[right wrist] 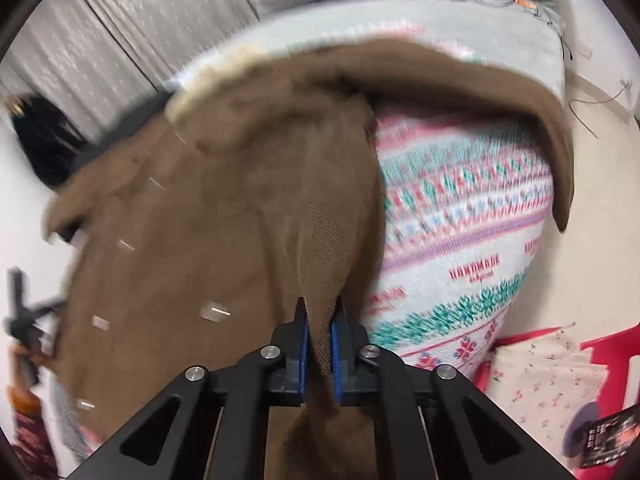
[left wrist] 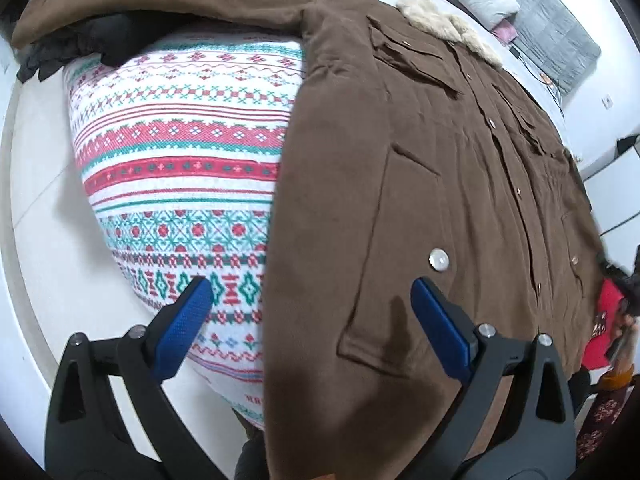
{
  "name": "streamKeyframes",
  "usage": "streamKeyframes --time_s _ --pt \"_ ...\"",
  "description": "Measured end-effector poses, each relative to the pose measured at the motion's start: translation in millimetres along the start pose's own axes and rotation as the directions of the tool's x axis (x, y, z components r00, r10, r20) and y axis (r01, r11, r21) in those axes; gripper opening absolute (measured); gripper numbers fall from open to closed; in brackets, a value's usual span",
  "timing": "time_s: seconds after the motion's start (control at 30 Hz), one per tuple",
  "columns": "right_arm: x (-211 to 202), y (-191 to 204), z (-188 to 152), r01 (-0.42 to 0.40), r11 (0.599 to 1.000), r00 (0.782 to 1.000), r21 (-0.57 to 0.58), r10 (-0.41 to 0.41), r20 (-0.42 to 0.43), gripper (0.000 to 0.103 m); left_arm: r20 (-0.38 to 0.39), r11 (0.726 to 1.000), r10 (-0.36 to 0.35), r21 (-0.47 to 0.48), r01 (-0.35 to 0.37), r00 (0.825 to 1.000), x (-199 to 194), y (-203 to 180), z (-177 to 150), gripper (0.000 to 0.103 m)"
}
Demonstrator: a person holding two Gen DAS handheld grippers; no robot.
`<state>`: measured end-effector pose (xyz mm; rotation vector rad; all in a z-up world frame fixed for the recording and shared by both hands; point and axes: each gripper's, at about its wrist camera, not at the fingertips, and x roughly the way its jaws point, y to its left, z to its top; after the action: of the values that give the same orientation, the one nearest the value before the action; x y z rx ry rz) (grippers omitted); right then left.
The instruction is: Fold large clothes
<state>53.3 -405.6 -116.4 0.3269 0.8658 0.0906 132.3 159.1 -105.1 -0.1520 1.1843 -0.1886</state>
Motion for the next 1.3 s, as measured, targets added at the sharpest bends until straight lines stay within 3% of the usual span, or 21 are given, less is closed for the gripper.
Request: streamKeyframes --time_s 0.1,0.2,0.27,0.33,0.37,0.43,0.47,0.53,0.73,0.97,1.3 --pt "-25 -29 -7 -0.046 0.992 0.998 0.115 0.040 0.052 0.006 -0.011 0.999 -0.020 0.025 0.020 1.000 0 -5 -7 0.099" --pt "17 -55 -27 0.092 0.982 0.988 0.163 -0.069 -0.141 0.007 -0.041 0.997 0.021 0.078 -0.018 0.999 10 -11 -10 0.099" --pt "16 -52 -29 0.117 0.981 0.987 0.156 -0.098 -0.126 0.009 -0.047 0.995 0.038 0.094 -0.033 0.998 8 -15 -11 0.099" --pt "7 -40 -23 0.165 0.981 0.983 0.103 -0.155 -0.104 0.024 -0.045 0.996 0.030 0.081 -0.027 0.999 3 -18 -7 0.099" --pt "3 -33 -20 0.201 0.977 0.976 0.065 -0.194 -0.096 0.028 -0.028 0.997 0.025 0.077 -0.023 0.999 -1 -20 -4 0.099" --pt "-3 -23 -15 0.246 0.969 0.966 0.013 -0.244 -0.088 0.048 0.018 0.997 0.018 0.078 -0.019 1.000 -10 -30 3 0.099" --pt "-5 -23 -10 0.252 0.968 0.965 0.008 -0.251 -0.082 0.054 0.045 0.997 0.015 0.079 -0.018 0.999 -15 -37 8 0.099" --pt "-15 -26 -9 0.235 0.971 0.971 0.029 -0.234 -0.038 0.066 0.085 0.996 0.004 0.092 -0.012 0.996 -21 -51 19 0.099" --pt "-23 -61 12 0.134 0.963 0.987 0.233 -0.150 0.054 0.072 0.116 0.982 -0.030 0.190 0.008 0.993 -19 -109 50 0.099" --pt "-9 -112 45 0.001 0.890 0.989 0.455 -0.070 0.134 0.073 0.087 0.963 -0.085 0.263 0.059 0.993 -4 -167 81 0.099" --pt "31 -187 78 -0.108 0.770 0.976 0.629 -0.037 0.213 0.073 0.040 0.937 -0.101 0.340 0.081 0.994 19 -231 115 0.099"
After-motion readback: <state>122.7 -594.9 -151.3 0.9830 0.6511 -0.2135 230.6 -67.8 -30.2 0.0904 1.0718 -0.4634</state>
